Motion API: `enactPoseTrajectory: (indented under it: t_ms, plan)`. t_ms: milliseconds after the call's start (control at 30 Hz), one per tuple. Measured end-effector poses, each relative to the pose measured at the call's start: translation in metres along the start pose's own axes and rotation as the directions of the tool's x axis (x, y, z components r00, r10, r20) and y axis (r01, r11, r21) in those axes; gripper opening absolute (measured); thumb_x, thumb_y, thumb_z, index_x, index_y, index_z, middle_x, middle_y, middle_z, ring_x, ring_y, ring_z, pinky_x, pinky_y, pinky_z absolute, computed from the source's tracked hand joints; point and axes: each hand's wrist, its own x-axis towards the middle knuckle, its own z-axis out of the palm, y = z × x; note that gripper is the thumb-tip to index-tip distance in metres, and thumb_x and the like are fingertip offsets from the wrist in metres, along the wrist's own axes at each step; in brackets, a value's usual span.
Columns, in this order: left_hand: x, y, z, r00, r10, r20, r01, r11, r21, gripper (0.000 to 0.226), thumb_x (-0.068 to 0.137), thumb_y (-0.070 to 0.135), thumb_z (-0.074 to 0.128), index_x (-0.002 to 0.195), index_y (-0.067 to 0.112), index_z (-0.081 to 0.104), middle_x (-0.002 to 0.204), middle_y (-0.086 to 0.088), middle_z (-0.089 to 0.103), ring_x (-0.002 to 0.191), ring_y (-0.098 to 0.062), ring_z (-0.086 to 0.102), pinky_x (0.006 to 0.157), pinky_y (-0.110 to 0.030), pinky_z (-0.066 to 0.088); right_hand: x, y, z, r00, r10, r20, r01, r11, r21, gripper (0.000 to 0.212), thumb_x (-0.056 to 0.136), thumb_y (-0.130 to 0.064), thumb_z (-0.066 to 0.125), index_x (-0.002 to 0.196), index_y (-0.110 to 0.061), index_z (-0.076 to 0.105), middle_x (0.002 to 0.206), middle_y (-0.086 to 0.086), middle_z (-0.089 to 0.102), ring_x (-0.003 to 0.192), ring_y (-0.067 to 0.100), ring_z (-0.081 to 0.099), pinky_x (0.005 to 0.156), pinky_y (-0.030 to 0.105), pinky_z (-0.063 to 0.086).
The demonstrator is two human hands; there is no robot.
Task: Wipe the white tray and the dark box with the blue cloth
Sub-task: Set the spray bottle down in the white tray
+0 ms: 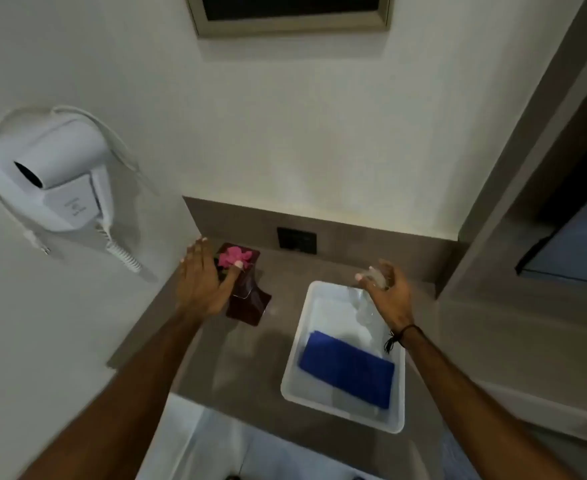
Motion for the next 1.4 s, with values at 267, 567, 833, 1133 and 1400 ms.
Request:
enactPoseTrajectory:
  t_ms: [267, 567, 833, 1133, 1400]
  plan:
    - [-0.004, -0.025, 0.031, 0.98, -0.153, 0.13, 0.15, 0.988, 0.031, 0.104, 0.084, 0.08, 0.014, 0.156, 0.008, -0.006, 0.167, -0.015, -0.008, 0.153, -0.029, -0.01, 0.123, -0.05, -0.003, 0.012, 0.027, 0.027, 1.0, -0.006, 0.014, 0.006, 1.0, 0.005, 0.029, 0.09, -0.032, 0.066, 0.113, -0.013, 0.063, 0.098, -0.01, 0.064, 0.09, 0.0, 0.06, 0.091, 0.03, 0.051]
    - [0.002, -0.027, 0.04, 0.984, -0.146, 0.098, 0.141, 0.988, 0.058, 0.108, 0.081, 0.084, 0.013, 0.156, 0.009, -0.006, 0.167, -0.014, -0.008, 0.154, -0.029, -0.01, 0.123, -0.049, -0.005, 0.037, 0.023, 0.069, 0.99, -0.121, 0.072, 0.138, 0.937, -0.321, 0.031, 0.092, -0.052, 0.052, 0.081, -0.025, 0.061, 0.069, -0.01, 0.059, 0.064, 0.002, 0.058, 0.063, 0.021, 0.049]
    - [0.002, -0.022, 0.043, 0.976, -0.162, 0.143, 0.157, 0.987, 0.043, 0.106, 0.083, 0.08, 0.018, 0.156, 0.007, -0.008, 0.166, -0.016, -0.013, 0.153, -0.03, -0.013, 0.122, -0.049, -0.007, 0.0, -0.016, 0.165, 0.943, -0.175, 0.284, 0.295, 0.835, -0.465, 0.035, 0.085, -0.047, 0.056, 0.093, -0.015, 0.068, 0.079, 0.004, 0.071, 0.07, 0.02, 0.066, 0.062, 0.029, 0.054]
    - [0.002, -0.02, 0.037, 0.968, -0.185, 0.167, 0.182, 0.983, 0.031, 0.105, 0.085, 0.079, 0.02, 0.155, 0.007, -0.01, 0.165, -0.014, -0.017, 0.152, -0.028, -0.018, 0.122, -0.047, -0.009, 0.001, -0.012, 0.168, 0.97, -0.089, 0.227, 0.166, 0.922, -0.351, 0.047, 0.081, -0.059, 0.061, 0.108, -0.021, 0.06, 0.083, -0.005, 0.068, 0.071, 0.01, 0.065, 0.063, 0.027, 0.056]
    - [0.003, -0.021, 0.039, 0.966, -0.183, 0.182, 0.184, 0.983, 0.014, 0.106, 0.085, 0.079, 0.022, 0.155, 0.006, -0.011, 0.165, -0.014, -0.017, 0.152, -0.029, -0.018, 0.122, -0.048, -0.007, 0.025, 0.005, 0.08, 0.994, 0.101, -0.031, -0.103, 0.993, -0.055, 0.018, 0.086, -0.037, 0.07, 0.072, -0.029, 0.06, 0.072, -0.011, 0.064, 0.072, 0.008, 0.063, 0.083, 0.035, 0.058]
